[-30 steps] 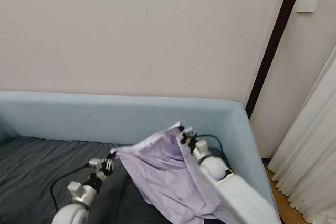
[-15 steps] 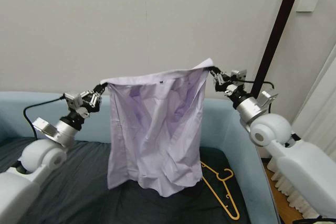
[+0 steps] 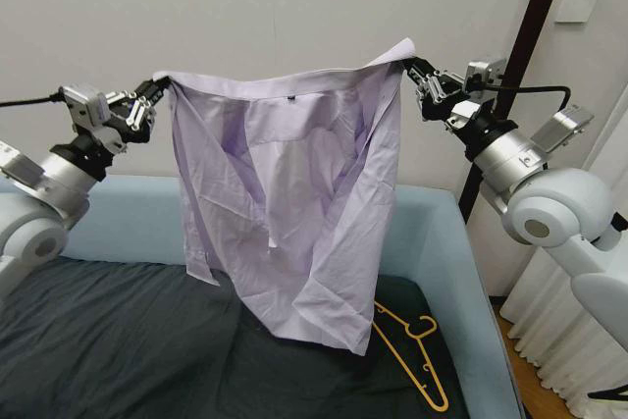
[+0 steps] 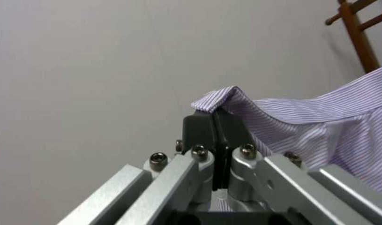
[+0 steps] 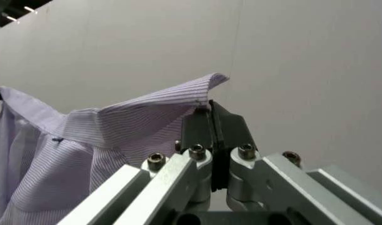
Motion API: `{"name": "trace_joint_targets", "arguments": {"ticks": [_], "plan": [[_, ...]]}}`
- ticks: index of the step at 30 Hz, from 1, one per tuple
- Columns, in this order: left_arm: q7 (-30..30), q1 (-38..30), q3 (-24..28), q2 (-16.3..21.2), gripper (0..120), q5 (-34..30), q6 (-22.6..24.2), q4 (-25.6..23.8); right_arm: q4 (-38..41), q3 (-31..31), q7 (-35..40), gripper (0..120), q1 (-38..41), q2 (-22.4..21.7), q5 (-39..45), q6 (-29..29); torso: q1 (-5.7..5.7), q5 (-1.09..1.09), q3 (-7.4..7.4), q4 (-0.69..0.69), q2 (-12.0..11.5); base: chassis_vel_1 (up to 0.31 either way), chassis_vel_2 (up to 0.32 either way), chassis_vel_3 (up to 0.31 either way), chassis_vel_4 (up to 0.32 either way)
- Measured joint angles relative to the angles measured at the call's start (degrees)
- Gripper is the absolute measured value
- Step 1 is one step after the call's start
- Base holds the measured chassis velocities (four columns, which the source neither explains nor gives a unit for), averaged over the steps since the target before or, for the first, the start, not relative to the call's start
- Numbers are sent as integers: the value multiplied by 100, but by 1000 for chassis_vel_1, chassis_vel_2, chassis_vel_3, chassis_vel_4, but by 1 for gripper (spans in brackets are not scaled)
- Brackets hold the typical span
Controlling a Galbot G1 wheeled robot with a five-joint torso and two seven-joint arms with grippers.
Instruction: Pick up the clothes from the sofa and hang them on the clothes hanger.
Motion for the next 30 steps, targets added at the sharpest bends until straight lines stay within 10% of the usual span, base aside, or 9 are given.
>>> {"name": "trace_joint_targets", "arguments": {"ticks": [19, 30], "plan": [[-1047, 325, -352, 171, 0, -33, 1080, -566, -631, -580, -885, 0, 625, 319, 651, 619, 0, 0, 0, 1, 0, 0, 0, 0, 0], [-1492, 1926, -343, -806, 0, 1061, 1663, -1195, -250, -90, -492, 0, -1795, 241, -914, 382, 0, 4, 0, -3, 0, 0, 0, 0, 0]]}}
